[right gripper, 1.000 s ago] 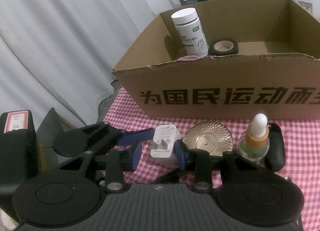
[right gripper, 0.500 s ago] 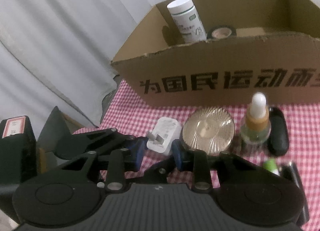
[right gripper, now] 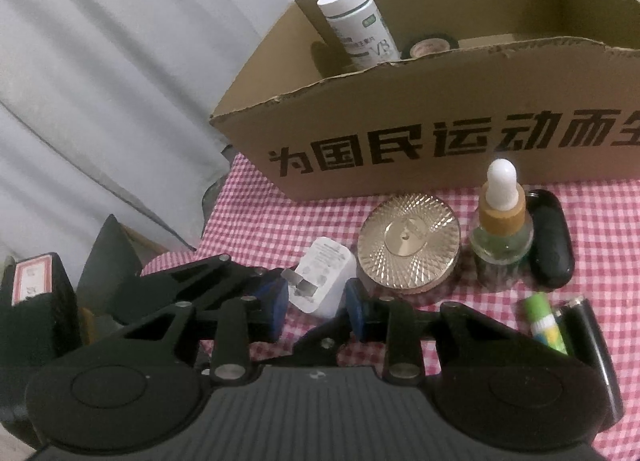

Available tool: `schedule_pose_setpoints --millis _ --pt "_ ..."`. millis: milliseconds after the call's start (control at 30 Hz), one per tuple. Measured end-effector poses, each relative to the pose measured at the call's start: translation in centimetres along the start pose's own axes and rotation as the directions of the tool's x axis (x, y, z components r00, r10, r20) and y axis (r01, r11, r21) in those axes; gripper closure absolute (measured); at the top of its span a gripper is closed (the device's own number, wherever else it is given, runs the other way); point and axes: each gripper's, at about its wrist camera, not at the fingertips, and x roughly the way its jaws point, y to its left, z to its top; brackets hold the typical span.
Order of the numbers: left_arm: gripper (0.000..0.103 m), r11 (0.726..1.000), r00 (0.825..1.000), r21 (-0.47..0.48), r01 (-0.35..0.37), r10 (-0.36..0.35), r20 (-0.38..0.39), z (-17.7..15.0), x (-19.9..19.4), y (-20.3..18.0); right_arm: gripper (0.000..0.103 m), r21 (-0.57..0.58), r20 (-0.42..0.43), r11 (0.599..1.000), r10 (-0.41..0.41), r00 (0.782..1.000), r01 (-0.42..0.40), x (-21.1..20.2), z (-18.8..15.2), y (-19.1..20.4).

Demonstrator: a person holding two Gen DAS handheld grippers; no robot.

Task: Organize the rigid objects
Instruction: 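Move the right gripper back and close it on the white plug charger, then carry the white charger into the box and open the right gripper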

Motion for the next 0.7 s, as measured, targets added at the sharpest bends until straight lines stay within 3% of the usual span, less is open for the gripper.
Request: schedule_pose_setpoints --millis 167,333,700 --pt "0.064 1.0 1.0 -0.009 -0.003 0.003 0.008 0.0 0.1 0.0 0.066 0.019 0.0 1.0 0.0 1.0 0.0 0.3 0.2 0.0" --pt "0.076 0.999 1.0 -0.041 -0.01 0.01 0.005 0.1 0.1 0.2 0.063 0.028 0.007 1.0 0.007 1.0 -0.007 0.6 0.2 -0.2" --pt "0.077 0.996 1.0 -0.084 -0.025 0.026 0.009 -0.1 -1.6 0.4 0.065 0.01 0.015 1.0 0.028 0.999 -0.028 0.1 -0.4 0.4"
